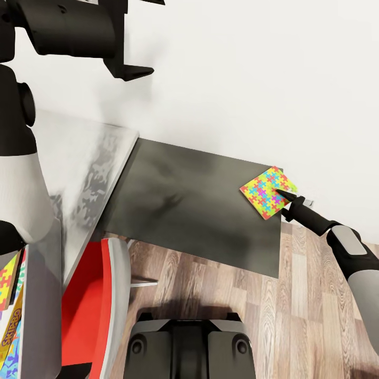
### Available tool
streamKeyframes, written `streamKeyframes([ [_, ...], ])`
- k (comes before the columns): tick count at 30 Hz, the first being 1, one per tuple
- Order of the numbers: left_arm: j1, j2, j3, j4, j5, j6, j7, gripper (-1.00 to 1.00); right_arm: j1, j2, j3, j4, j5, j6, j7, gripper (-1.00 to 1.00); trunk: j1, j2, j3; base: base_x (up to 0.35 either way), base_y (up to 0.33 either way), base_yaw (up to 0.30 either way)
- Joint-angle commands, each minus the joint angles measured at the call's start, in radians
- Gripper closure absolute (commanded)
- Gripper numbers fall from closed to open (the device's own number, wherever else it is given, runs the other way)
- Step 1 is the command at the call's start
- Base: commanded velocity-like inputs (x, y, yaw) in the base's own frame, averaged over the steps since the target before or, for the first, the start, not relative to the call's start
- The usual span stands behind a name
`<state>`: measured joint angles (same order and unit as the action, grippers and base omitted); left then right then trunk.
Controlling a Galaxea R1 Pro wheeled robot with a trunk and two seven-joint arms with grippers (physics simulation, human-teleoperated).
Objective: Put all the toys in the child's room - the three board games (two on the bed and one on the table), the two jigsaw puzzles on the table, and the tennis ball on the table - inside the toy box on the table in the child's room.
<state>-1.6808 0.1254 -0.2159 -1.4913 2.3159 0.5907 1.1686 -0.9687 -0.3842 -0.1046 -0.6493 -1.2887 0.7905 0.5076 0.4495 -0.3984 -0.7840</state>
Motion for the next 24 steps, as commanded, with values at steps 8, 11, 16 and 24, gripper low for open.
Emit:
streamKeyframes([
  [8,-0.001,0.0,0.0,0.0,0.003,0.006,0.005,-1.0,0.004,0.0,-0.002,-0.03,-0.001,0.009,0.0,1.0,0.001,-0.002,-0.001,0.0,0.0,0.0],
  [11,-0.001,0.0,0.0,0.0,0.003,0.006,0.005,-1.0,0.007,0.0,-0.002,-0.046,0.0,0.009,-0.001,1.0,0.001,-0.002,-0.001,0.0,0.0,0.0],
  [16,-0.001,0.0,0.0,0.0,0.003,0.006,0.005,-1.0,0.009,0.0,-0.001,-0.057,0.004,0.009,-0.001,1.0,0.001,-0.002,-0.001,0.0,0.0,0.0],
  [24,0.0,0.0,-0.002,0.0,0.003,0.006,0.005,-1.0,0.011,-0.001,-0.002,-0.064,0.012,0.01,-0.002,1.0,0.001,-0.002,-0.001,0.0,0.0,0.0],
])
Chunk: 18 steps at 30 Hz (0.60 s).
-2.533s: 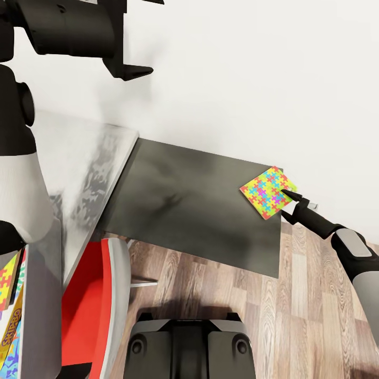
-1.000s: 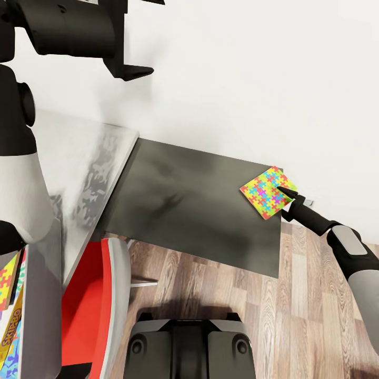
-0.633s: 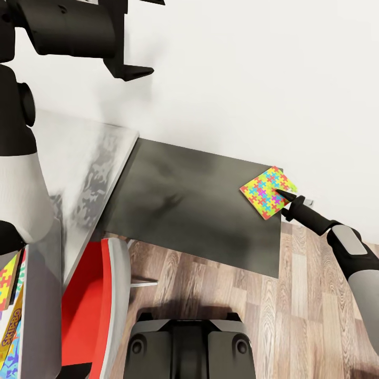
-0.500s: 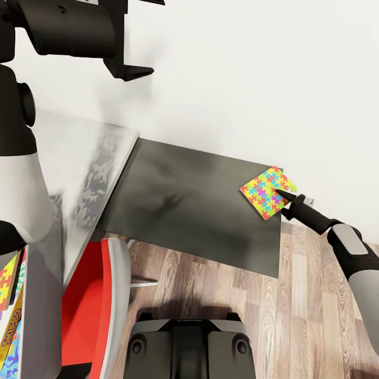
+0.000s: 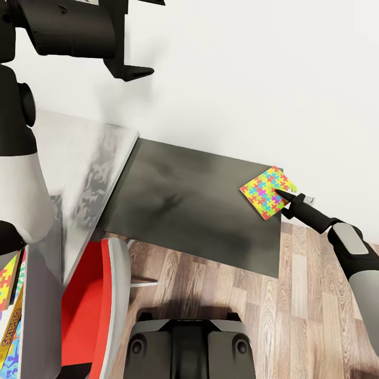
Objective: Put all the toys in the child's room - the three board games (two on the bed and one on the table), the two jigsaw puzzles on the table, and the tennis ball on the table - inside the toy box on the table in the child's room.
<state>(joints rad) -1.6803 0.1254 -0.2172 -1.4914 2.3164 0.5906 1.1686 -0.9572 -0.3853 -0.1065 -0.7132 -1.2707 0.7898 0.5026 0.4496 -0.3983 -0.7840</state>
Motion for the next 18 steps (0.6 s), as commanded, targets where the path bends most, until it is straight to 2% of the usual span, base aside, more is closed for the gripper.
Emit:
streamKeyframes([
  [1,-0.001,0.0,-0.001,0.0,0.003,0.006,0.005,-1.0,0.0,0.0,-0.001,0.0,-0.005,0.01,0.003,1.0,0.0,-0.002,-0.001,0.0,0.0,0.0],
  [18,-0.001,0.0,-0.003,0.0,0.003,0.006,0.005,-1.0,0.0,-0.006,-0.009,-0.003,-0.004,0.005,-0.053,1.0,0.0,-0.002,-0.001,0.0,0.0,0.0],
])
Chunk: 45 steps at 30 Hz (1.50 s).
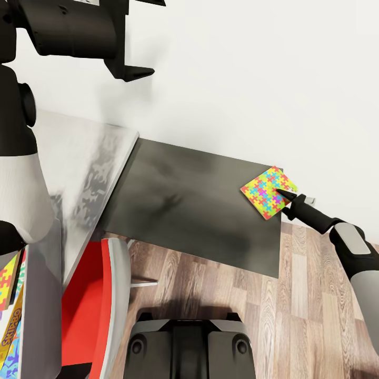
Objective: Put all the toys in the child's room - the three board games (two on the bed and one on the table), the two jigsaw puzzles on the table, and the tennis ball on the table - inside the toy box on the table in the child's room.
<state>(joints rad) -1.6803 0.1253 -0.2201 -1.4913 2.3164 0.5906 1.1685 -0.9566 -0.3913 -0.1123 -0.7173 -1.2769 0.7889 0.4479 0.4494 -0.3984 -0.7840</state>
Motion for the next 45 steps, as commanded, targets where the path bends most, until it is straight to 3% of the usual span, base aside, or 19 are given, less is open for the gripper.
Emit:
streamKeyframes([
  [1,-0.001,0.0,0.0,0.0,0.003,0.006,0.005,-1.0,-0.001,0.0,-0.003,-0.001,0.002,0.006,0.0,1.0,0.001,-0.002,-0.001,0.0,0.0,0.0],
  [20,0.002,0.0,-0.001,0.0,0.0,0.006,0.005,-1.0,0.06,-0.004,-0.008,-0.185,0.002,0.009,-0.032,1.0,0.001,-0.002,-0.001,0.0,0.0,0.0],
  [45,0.007,0.001,-0.001,0.0,0.0,0.006,0.005,-1.0,0.071,-0.026,-0.016,-0.208,-0.002,0.016,-0.044,1.0,0.001,-0.002,-0.001,0.0,0.0,0.0],
])
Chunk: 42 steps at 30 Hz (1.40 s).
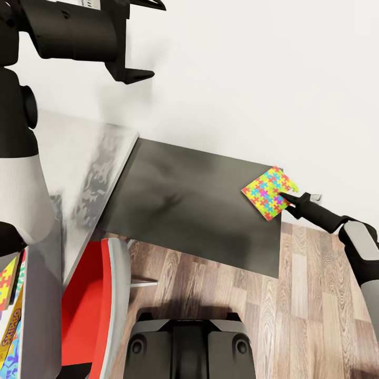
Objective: Put all the toys in the child's room - the three board games (two on the bed and one on the table), the two jigsaw puzzles on the table, and the tennis ball on the table - inside the toy box on the table in the child's room.
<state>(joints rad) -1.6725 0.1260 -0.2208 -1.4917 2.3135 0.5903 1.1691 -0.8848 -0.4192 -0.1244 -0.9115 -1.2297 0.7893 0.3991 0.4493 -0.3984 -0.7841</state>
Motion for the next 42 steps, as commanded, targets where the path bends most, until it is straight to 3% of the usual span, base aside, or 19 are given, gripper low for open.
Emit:
streamKeyframes([
  [1,-0.001,0.0,0.0,0.001,0.003,0.006,0.004,-1.0,-0.001,-0.001,-0.003,-0.013,-0.05,0.016,0.004,1.0,0.001,-0.002,-0.001,0.0,0.0,0.0],
  [17,0.001,0.0,-0.002,0.0,0.003,0.006,0.005,-1.0,0.003,-0.042,-0.008,-0.007,-0.055,0.018,0.008,1.0,0.001,-0.002,-0.001,0.0,0.0,0.0],
  [33,0.005,0.0,-0.002,-0.002,0.003,0.006,0.005,-1.0,0.013,-0.047,-0.033,-0.015,-0.058,0.021,0.013,1.0,0.001,-0.002,-0.001,0.0,0.0,0.0],
  [42,0.008,-0.001,-0.003,-0.007,0.002,0.005,0.006,-1.0,0.06,-0.048,-0.04,-0.111,-0.059,0.028,0.014,1.0,0.001,-0.002,-0.001,0.0,0.0,0.0],
])
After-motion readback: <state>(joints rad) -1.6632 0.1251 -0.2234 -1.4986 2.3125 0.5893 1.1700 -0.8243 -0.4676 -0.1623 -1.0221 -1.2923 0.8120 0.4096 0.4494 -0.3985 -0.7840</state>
